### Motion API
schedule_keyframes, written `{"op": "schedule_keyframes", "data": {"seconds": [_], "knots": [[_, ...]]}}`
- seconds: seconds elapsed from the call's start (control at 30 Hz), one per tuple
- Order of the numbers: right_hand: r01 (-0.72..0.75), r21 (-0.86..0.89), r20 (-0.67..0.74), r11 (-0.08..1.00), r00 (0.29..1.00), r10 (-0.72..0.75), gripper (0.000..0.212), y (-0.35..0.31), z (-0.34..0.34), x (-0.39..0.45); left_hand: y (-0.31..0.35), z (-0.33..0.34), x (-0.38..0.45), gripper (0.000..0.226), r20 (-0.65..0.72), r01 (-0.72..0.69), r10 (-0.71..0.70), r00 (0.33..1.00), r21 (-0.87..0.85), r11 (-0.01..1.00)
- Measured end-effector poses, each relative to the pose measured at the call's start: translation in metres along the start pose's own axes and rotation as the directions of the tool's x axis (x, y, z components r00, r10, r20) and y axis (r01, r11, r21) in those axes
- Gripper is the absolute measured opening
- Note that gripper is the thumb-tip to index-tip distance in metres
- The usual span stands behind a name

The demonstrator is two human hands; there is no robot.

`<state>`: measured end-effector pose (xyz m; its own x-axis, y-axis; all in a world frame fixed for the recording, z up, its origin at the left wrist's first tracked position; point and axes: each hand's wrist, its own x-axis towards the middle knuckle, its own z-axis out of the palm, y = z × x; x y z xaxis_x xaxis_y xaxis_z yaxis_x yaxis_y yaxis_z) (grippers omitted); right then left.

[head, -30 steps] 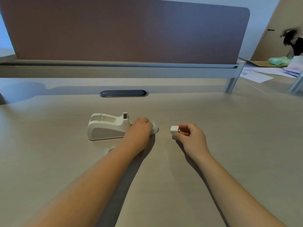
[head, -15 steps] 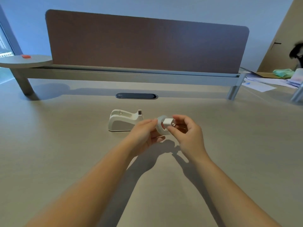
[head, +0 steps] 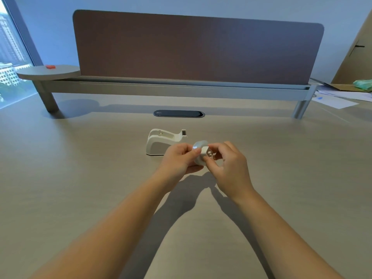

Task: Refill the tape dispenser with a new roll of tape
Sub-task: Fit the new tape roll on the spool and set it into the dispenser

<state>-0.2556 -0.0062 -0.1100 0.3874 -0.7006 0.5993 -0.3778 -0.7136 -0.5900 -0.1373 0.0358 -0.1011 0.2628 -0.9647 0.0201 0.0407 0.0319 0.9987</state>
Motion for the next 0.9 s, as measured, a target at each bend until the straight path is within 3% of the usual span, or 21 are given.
{"op": "schedule_keyframes", "data": {"seconds": [0.17, 0.27, 0.4, 0.5, 0.7, 0.9], "knots": [[0.037, -0.005, 0.067, 0.999, 0.997, -0.036, 0.02, -0.002, 0.003, 0.004, -0.002, -0.012, 0.001, 0.018, 0.027, -0.002, 0.002, 1.0, 0.007, 1.0], [-0.145, 0.217, 0.096, 0.965, 0.987, 0.127, 0.018, -0.005, 0.001, 0.009, 0.002, -0.018, 0.001, 0.02, 0.075, 0.026, -0.02, 0.997, -0.079, 0.997], [-0.428, 0.53, 0.208, 0.732, 0.902, 0.377, 0.019, 0.0, 0.008, 0.014, 0.009, -0.021, 0.002, 0.021, 0.105, 0.043, -0.034, 0.994, -0.087, 0.995], [-0.537, 0.61, 0.392, 0.583, 0.844, 0.366, 0.003, 0.004, 0.011, 0.016, 0.007, -0.025, 0.006, 0.019, 0.107, 0.053, -0.048, 0.993, -0.044, 0.998], [-0.521, 0.645, 0.406, 0.559, 0.854, 0.327, 0.003, 0.008, 0.019, 0.014, -0.003, -0.032, 0.006, 0.001, 0.048, 0.058, -0.056, 0.997, -0.051, 0.997], [-0.473, 0.642, 0.376, 0.603, 0.88, 0.289, 0.006, 0.01, 0.021, 0.013, -0.008, -0.034, 0.01, 0.01, 0.014, -0.009, 0.008, 1.0, 0.103, 0.995]]}}
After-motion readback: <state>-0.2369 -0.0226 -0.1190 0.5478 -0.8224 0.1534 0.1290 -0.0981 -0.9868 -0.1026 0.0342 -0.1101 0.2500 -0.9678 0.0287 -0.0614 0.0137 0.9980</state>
